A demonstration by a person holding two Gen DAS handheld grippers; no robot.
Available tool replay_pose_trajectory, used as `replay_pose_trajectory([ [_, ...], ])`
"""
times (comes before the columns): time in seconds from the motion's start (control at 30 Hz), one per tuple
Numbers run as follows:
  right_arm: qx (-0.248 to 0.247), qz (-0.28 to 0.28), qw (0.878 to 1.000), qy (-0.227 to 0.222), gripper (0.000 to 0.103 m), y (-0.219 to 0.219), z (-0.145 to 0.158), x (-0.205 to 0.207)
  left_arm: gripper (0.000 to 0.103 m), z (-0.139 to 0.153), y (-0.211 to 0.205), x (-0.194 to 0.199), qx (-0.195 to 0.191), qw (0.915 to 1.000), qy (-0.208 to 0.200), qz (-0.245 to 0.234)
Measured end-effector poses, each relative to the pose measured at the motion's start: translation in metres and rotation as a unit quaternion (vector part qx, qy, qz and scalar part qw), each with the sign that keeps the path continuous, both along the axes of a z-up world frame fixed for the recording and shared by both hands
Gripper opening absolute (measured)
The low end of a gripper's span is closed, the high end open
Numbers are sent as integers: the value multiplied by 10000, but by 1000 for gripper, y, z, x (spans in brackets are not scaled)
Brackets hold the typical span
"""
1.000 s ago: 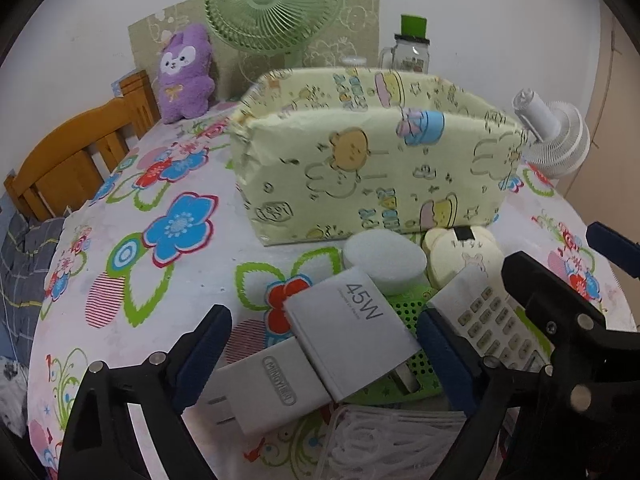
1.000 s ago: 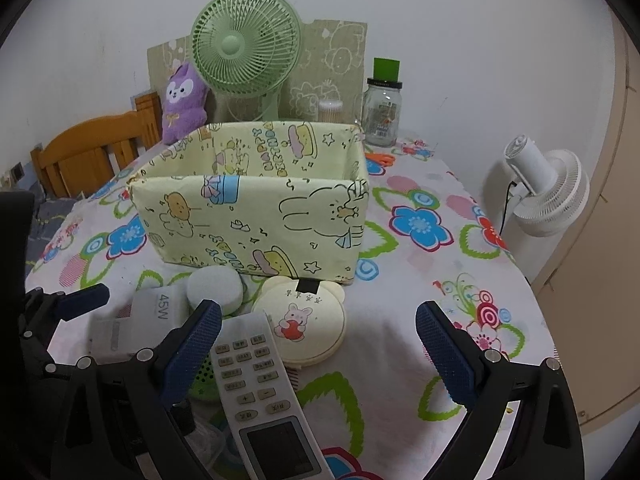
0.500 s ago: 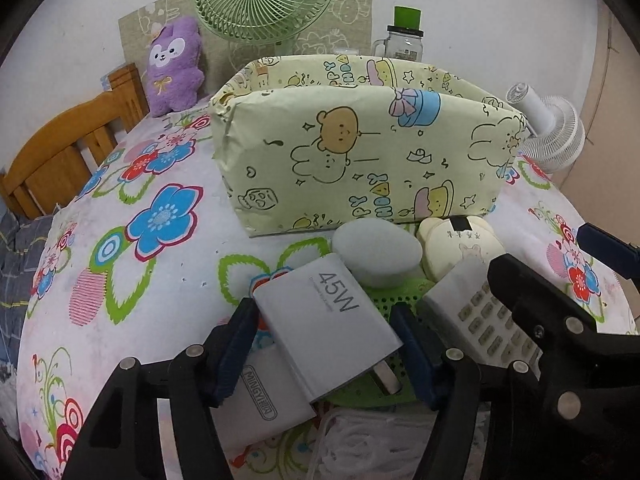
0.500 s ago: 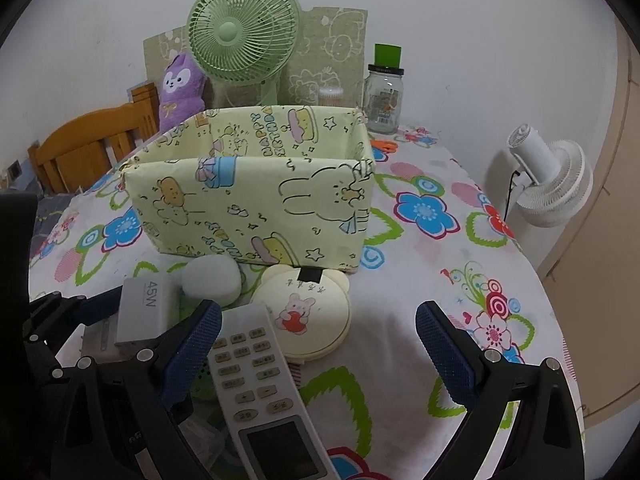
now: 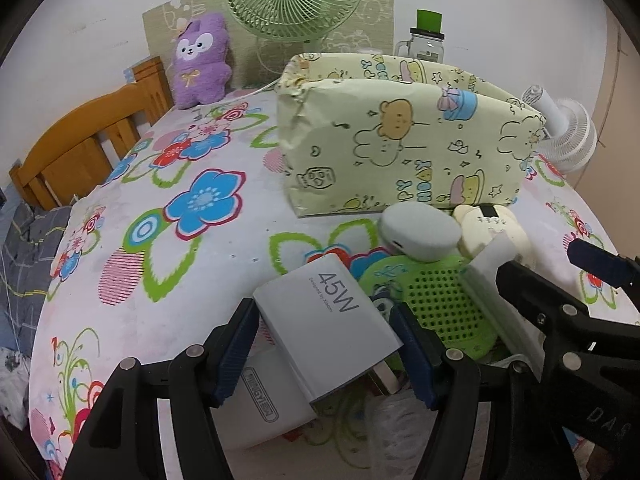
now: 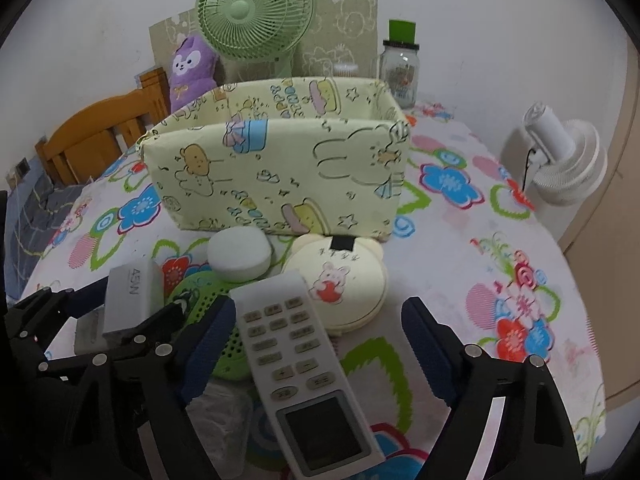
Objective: Organize rigid objects
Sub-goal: 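Grasp the white charger with the left gripper while the right gripper grasps the white remote, then lift the charger with the left gripper while the right gripper lifts the remote toward the box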
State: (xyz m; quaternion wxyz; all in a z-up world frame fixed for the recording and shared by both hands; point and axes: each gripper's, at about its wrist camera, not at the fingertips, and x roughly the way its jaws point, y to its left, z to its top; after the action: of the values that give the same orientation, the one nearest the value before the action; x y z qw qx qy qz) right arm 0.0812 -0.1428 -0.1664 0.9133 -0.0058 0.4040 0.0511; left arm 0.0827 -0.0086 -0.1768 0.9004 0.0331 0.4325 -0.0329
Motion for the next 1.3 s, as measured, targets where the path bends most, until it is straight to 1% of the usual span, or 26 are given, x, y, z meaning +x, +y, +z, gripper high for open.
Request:
replay_pose_trajectory([
  [0.17, 63, 74, 9999, 78, 85, 4, -4, 0, 70, 0, 3, -3, 53, 10000, -57, -44],
  [0.3, 255, 0, 9993, 259, 82, 4, -12, 6, 70, 0, 4, -4, 53, 10000, -70, -42],
  [0.33, 289, -44, 9991, 300, 79, 4, -14, 8, 70, 0, 4, -4, 65, 9999, -76, -42],
  [0.37, 335, -57, 9988, 353, 71, 4, -16, 10, 70, 0, 3, -3, 89, 9999, -87, -54],
  [0.4, 312, -83, 9989, 352, 69, 6, -17, 11, 70, 0, 2, -3, 100, 9999, -93, -58],
  [0.43, 234, -95, 9993, 292, 57, 8, -16, 10, 70, 0, 1, -3, 91, 9999, -89, -78],
  [0.47, 175, -68, 9995, 263, 53, 10, -15, 11, 70, 0, 0, -3, 78, 9999, -77, -88],
  [0.57, 177, -90, 9995, 249, 50, 11, -15, 14, 69, 0, -1, 1, -7, 10000, -46, -84],
  [0.7, 62, -134, 9998, 159, 50, 10, -11, 16, 69, 1, -5, 7, -83, 9999, 5, -139],
  [0.8, 83, -122, 9998, 123, 49, 8, -7, 19, 69, 4, -9, 11, -157, 9997, 9, -181],
  [1.1, 89, -106, 9999, -92, 49, 5, 17, 18, 69, 24, -20, 10, -110, 9994, -203, -265],
  [1.3, 80, -69, 9995, -293, 48, 4, 35, 9, 69, 41, -24, 1, -52, 9989, -407, -246],
])
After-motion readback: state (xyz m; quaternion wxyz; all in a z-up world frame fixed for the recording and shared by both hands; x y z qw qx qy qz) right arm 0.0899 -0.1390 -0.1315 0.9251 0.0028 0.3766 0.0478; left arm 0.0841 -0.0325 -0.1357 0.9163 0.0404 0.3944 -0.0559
